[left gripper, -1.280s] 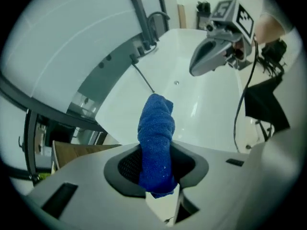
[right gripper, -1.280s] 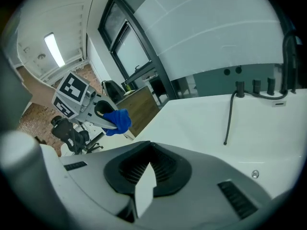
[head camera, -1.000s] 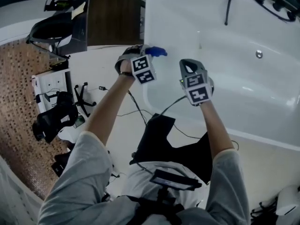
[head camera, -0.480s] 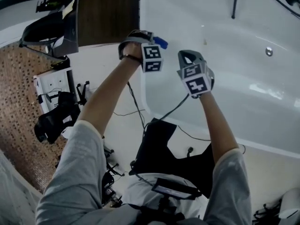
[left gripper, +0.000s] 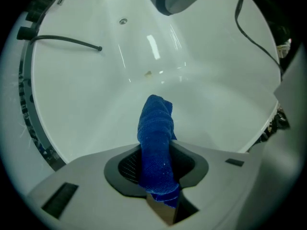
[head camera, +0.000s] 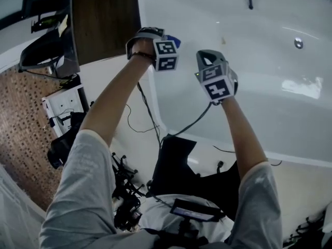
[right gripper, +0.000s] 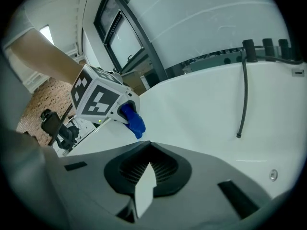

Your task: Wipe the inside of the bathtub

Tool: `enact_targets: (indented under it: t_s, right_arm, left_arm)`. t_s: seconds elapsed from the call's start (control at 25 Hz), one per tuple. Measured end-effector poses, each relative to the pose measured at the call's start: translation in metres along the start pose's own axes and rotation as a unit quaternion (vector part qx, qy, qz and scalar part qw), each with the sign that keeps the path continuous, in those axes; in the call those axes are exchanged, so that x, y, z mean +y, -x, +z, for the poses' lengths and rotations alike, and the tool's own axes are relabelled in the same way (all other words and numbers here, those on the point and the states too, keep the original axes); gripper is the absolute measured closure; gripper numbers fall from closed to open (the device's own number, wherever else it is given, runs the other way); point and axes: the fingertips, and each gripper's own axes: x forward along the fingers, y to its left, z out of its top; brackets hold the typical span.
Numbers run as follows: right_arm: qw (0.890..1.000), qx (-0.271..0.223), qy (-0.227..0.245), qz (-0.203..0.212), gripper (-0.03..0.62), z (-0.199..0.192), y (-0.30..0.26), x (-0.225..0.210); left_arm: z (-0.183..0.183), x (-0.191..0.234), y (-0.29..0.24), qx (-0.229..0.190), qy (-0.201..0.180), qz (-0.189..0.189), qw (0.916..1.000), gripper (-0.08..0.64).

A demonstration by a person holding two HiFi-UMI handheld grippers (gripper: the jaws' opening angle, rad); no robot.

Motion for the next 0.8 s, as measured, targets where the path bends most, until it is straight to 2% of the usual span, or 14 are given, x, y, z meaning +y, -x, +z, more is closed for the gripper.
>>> enact_targets:
  t_s: [0.16, 0.32, 0.44, 0.68, 0.8]
  right_arm:
    - [1.0, 0.0, -0.011, -0.016, 0.583, -0.003, -0.003, -0.02]
    - [0.999, 0.002, -0.021, -0.024, 0.583, -0.009, -0.008, -0.033]
    - [0.999, 0.003, -0.03, -0.034, 0.583, -0.015, -0.008, -0.041]
    - [0.998, 0.01, -0.048, -0.035, 0.583, -0.032, -0.006, -0.04]
    - [0.998, 0.013, -0.052, -0.034, 0.583, -0.037, -0.007, -0.039]
  left_arm:
    - [-0.003, 0.039, -0.01, 0.0, 0.011, 0.023, 0.9997, 0.434]
    - [-0.006, 0.054, -0.016, 0.004, 0.023, 0.008, 0.9997, 0.434]
    - [0.001, 0.038, -0.016, 0.004, 0.012, -0.009, 0.9999, 0.434]
    - [0.032, -0.029, -0.021, -0.006, -0.023, -0.047, 0.9986, 0.434]
    - [0.035, -0.031, -0.026, 0.001, -0.021, -0.047, 0.9987, 0.434]
